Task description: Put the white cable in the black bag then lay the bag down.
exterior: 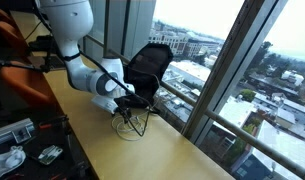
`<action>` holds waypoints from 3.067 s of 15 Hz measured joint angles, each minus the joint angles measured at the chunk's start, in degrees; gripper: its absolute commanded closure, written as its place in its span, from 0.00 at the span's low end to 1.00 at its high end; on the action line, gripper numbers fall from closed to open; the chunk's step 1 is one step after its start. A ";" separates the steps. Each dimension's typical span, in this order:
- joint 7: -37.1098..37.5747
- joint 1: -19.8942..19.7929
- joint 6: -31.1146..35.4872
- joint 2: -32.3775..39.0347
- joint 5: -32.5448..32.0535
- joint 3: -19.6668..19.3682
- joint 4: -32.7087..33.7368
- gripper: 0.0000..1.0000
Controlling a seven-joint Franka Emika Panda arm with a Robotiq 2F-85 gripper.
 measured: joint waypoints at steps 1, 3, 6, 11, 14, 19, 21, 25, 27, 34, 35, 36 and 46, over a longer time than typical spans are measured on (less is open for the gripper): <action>-1.20 -0.44 0.00 1.19 0.59 -0.23 1.38 0.00; -3.48 -1.59 0.00 2.94 1.74 -0.25 3.62 0.00; -7.15 -3.78 -0.31 4.08 3.96 1.26 5.75 0.26; -11.36 -7.01 -1.73 4.76 6.49 4.53 7.51 0.54; -12.55 -7.98 -3.20 4.71 7.34 5.13 8.52 0.76; -13.17 -8.80 -4.32 3.49 7.59 5.32 8.19 1.00; -13.17 -8.80 -4.47 2.02 7.60 5.32 6.52 0.99; -13.17 -8.80 -4.58 -5.36 7.59 5.30 -0.06 0.99; -13.17 -8.68 -4.79 -11.45 7.57 5.11 -3.86 0.99; -9.60 -6.89 -10.23 -33.67 -0.29 2.95 -9.38 0.99; -9.04 -6.89 -11.91 -36.69 -1.34 3.22 -9.41 0.99; -8.75 -6.91 -13.80 -39.70 -1.80 3.69 -9.38 0.99; -8.53 -6.90 -35.58 -60.92 -0.48 13.17 -2.84 0.99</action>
